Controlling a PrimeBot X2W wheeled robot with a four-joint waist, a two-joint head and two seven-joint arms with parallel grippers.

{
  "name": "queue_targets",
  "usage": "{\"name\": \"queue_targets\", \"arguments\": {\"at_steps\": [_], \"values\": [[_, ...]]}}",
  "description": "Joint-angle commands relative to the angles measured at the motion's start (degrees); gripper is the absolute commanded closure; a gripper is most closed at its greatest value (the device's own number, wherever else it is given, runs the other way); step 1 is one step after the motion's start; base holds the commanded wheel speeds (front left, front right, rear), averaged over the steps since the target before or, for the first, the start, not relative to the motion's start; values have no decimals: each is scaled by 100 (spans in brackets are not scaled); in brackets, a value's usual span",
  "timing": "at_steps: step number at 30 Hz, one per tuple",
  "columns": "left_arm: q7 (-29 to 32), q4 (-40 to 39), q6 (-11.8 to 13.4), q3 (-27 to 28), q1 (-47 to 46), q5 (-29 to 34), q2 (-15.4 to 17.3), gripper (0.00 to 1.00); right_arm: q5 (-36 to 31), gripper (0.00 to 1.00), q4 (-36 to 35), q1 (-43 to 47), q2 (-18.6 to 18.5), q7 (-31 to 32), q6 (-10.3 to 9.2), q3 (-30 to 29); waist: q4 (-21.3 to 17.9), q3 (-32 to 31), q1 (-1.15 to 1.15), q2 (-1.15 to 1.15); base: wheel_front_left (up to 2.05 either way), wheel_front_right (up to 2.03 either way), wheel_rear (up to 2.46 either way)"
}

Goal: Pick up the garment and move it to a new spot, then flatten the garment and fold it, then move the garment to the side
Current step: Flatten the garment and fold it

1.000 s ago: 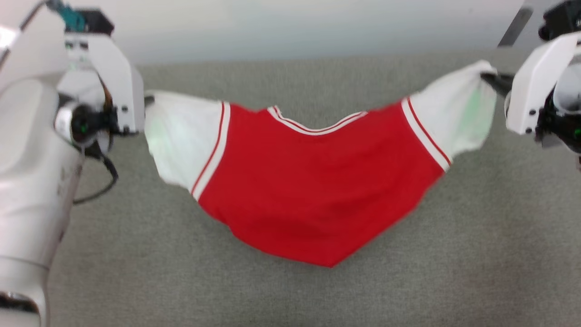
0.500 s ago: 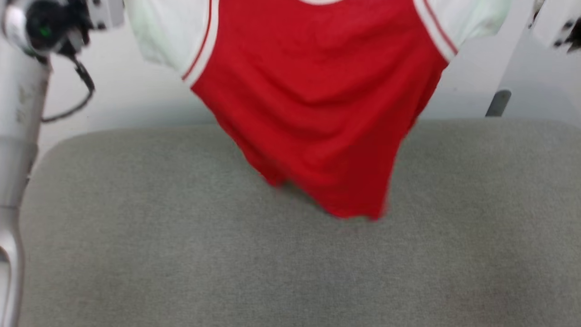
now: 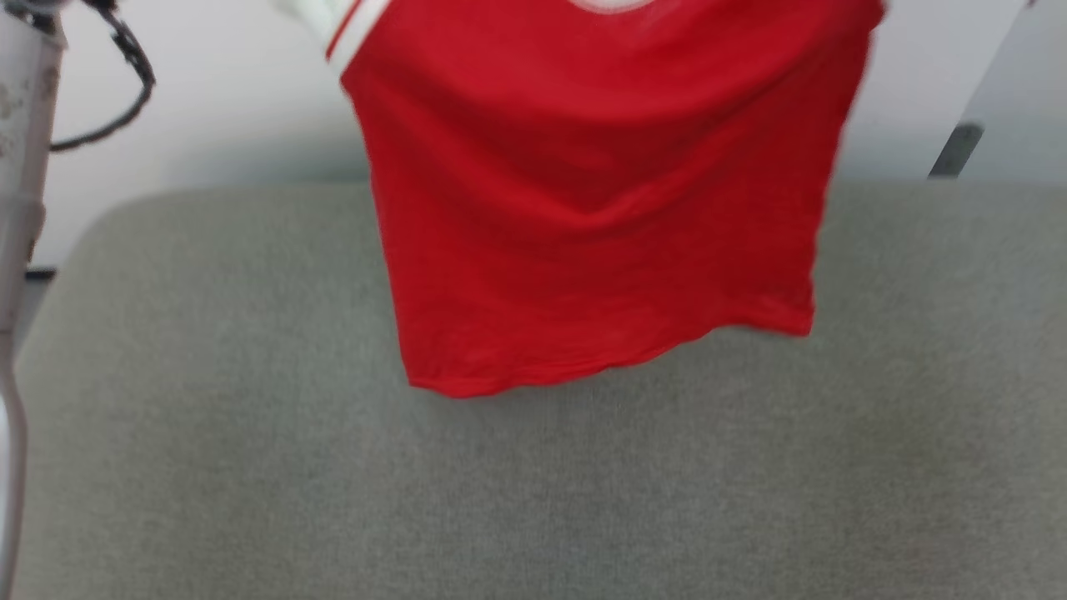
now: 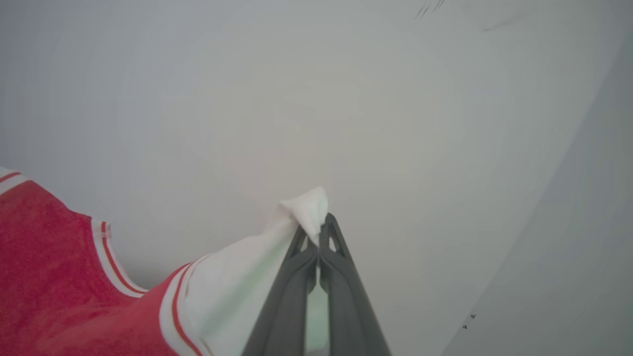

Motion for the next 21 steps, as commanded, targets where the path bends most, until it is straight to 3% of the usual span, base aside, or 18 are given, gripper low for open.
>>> {"name": "queue_targets", "arguments": {"at_steps": [1, 7, 11, 15, 21], "values": [[-76, 29, -19, -35, -42, 90, -22, 100, -129, 100, 89, -75, 57, -91, 2, -2, 0, 803, 0, 0, 0, 0, 0], [-1439, 376, 186, -85, -878, 653, -268, 100, -1500, 100, 1186, -1101, 199, -1784, 1, -276, 98, 1813, 0, 0, 0, 0, 0], [-2411, 669, 247, -21, -1576, 887, -433, 100, -2539, 100, 1732, -1952, 199, -2727, 1, -828, 220, 2458, 0, 0, 0, 0, 0], [-3510, 732, 92, 21, -2080, 1023, -510, 100, -3593, 100, 1209, -2423, 120, -2832, 0, -1495, 403, 3140, 0, 0, 0, 0, 0], [-4505, 1092, -104, -90, -1817, 872, -629, 100, -4604, 100, 355, -1635, 225, -2828, 0, -2260, 614, 3581, 0, 0, 0, 0, 0]]}}
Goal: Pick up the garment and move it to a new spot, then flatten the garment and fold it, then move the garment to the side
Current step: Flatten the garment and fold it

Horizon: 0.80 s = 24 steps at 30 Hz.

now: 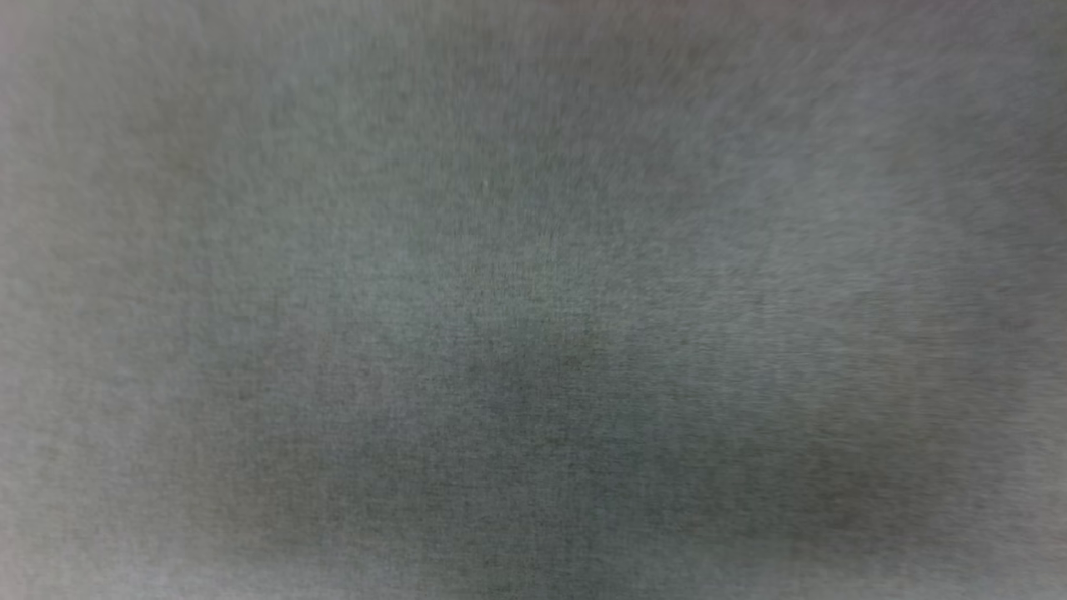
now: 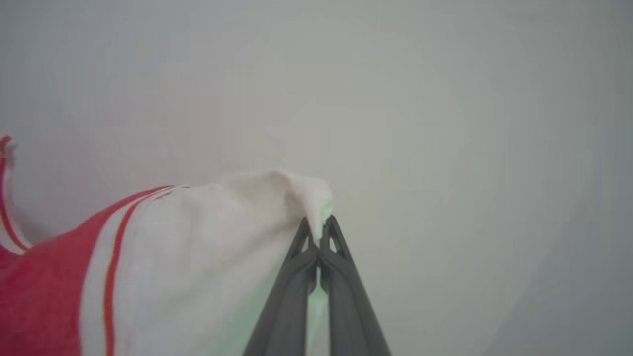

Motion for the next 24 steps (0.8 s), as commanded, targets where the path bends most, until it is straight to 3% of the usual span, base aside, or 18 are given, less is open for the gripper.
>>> {"name": "queue_targets", "arguments": {"at_steps": [1, 9, 12, 17, 23, 24], "values": [[-218, 155, -37, -89, 286, -63, -38, 100, -125, 100, -91, 300, 74, -2, -4, -125, 386, 824, 0, 0, 0, 0, 0], [-361, 224, -58, -739, 1286, -661, -231, 100, 240, 100, -243, 1698, 187, -2, -4, -168, 484, 349, 0, 0, 0, 0, 0], [-220, -109, -59, -1107, 1740, -1062, -69, 100, 693, 100, -289, 2322, 204, -2, -4, 104, 457, -10, 0, 0, 0, 0, 0], [167, -1115, -60, -1807, 2826, -1897, 565, 100, 1572, 100, -680, 3522, -90, -2, -4, 708, 339, -693, 0, 0, 0, 0, 0], [162, -2594, -60, -2363, 4397, -2570, 1725, 100, 2512, 100, -1734, 5429, -691, -4, -4, 1122, 175, -1502, 0, 0, 0, 0, 0], [162, -2594, -60, -2363, 4397, -2570, 1725, 100, 2512, 100, -1734, 5429, -691, -4, -4, 1122, 175, -1502, 0, 0, 0, 0, 0]]}}
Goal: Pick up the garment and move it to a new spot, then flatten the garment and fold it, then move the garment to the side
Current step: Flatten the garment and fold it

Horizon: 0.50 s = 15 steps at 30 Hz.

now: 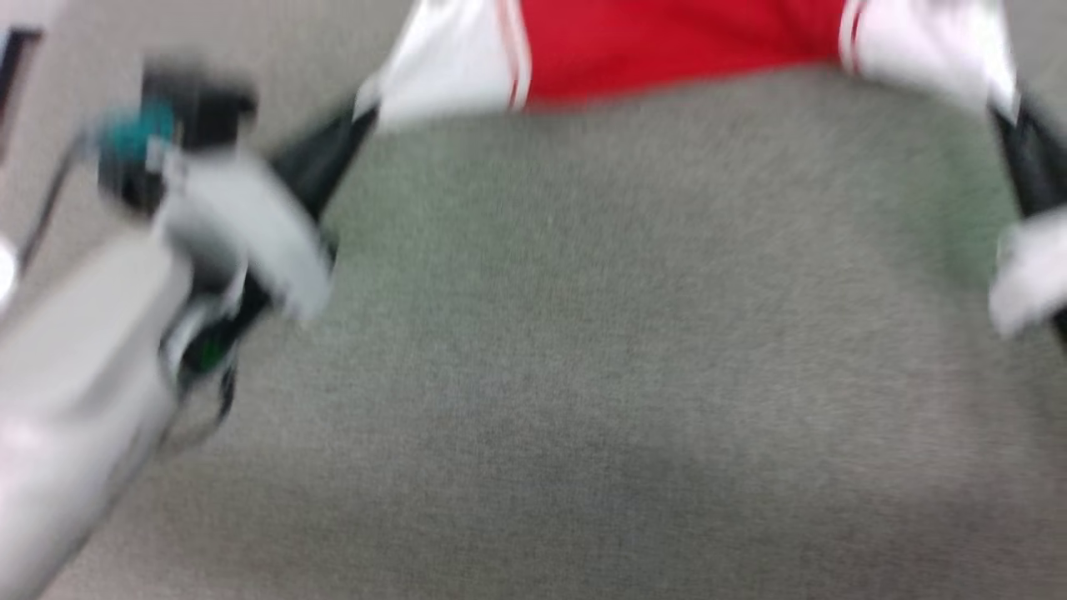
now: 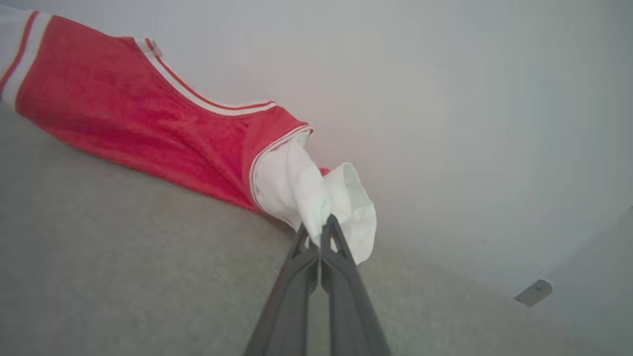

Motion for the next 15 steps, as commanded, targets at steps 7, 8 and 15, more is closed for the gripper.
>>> {"name": "queue_targets", "arguments": {"at_steps": [7, 8, 15], "values": [[-353, -1497, 435, -337, 2079, -169, 1312, 100, 188, 100, -747, 2332, -388, -3, -6, -390, -477, -1510, 0, 0, 0, 0, 0], [-433, -1658, 564, -368, 2361, -200, 1463, 100, 177, 100, -797, 2590, -406, -3, -6, -529, -495, -1578, 0, 0, 0, 0, 0], [-843, -2462, 1549, -597, 3994, -339, 2143, 100, -41, 100, -1208, 4256, -536, 133, -6, -758, -506, -1860, 0, 0, 0, 0, 0]]}}
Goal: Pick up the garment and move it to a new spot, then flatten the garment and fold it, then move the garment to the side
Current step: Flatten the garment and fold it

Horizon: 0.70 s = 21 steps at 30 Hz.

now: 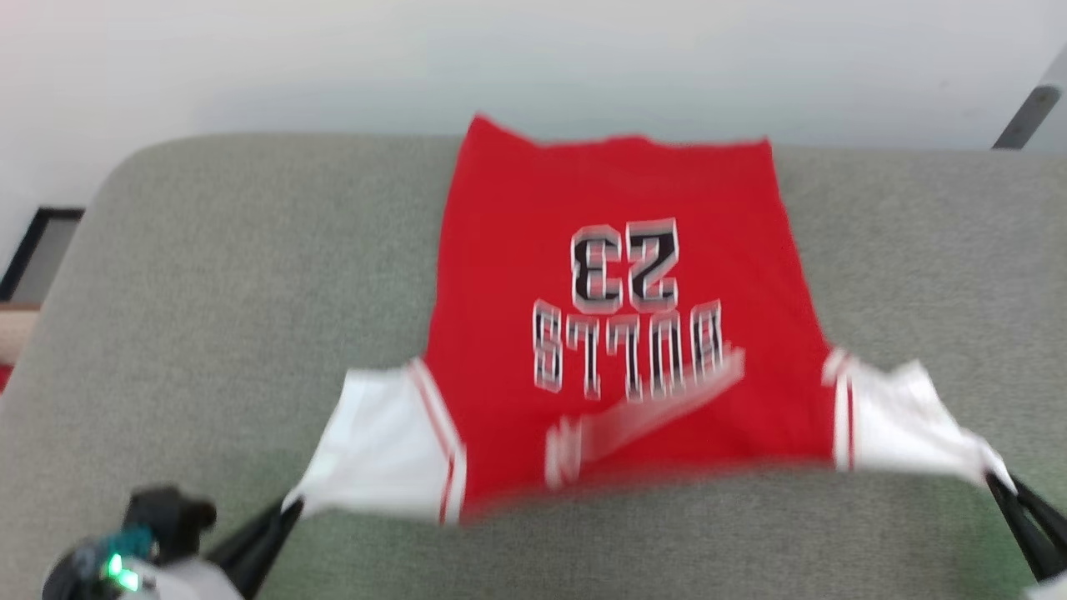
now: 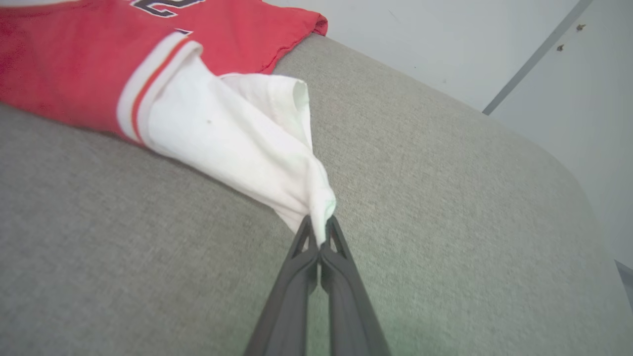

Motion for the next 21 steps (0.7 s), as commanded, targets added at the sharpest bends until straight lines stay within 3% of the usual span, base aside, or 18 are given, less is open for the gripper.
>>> {"name": "queue_targets", "arguments": {"at_steps": [1, 3, 8, 19, 21], "values": [[-70, -40, 162, 13, 239, -54, 37, 100, -90, 100, -50, 253, -59, 24, -6, -124, -130, -289, 0, 0, 0, 0, 0], [-119, -70, 367, -7, 561, -88, 36, 100, -123, 100, -127, 609, 29, 2, -6, -255, -119, -324, 0, 0, 0, 0, 0], [-181, 6, 569, 247, 1049, -186, -208, 100, -34, 100, -96, 1129, 191, -9, -6, -508, -101, -345, 0, 0, 0, 0, 0], [-184, 250, 400, 604, 1362, -54, -574, 100, 169, 100, 25, 1058, 333, 679, -6, -250, -141, -372, 0, 0, 0, 0, 0], [-184, 265, 408, 641, 1359, -21, -596, 100, 333, 76, 37, 947, 356, 923, -6, -200, -153, -372, 0, 0, 0, 0, 0]]}}
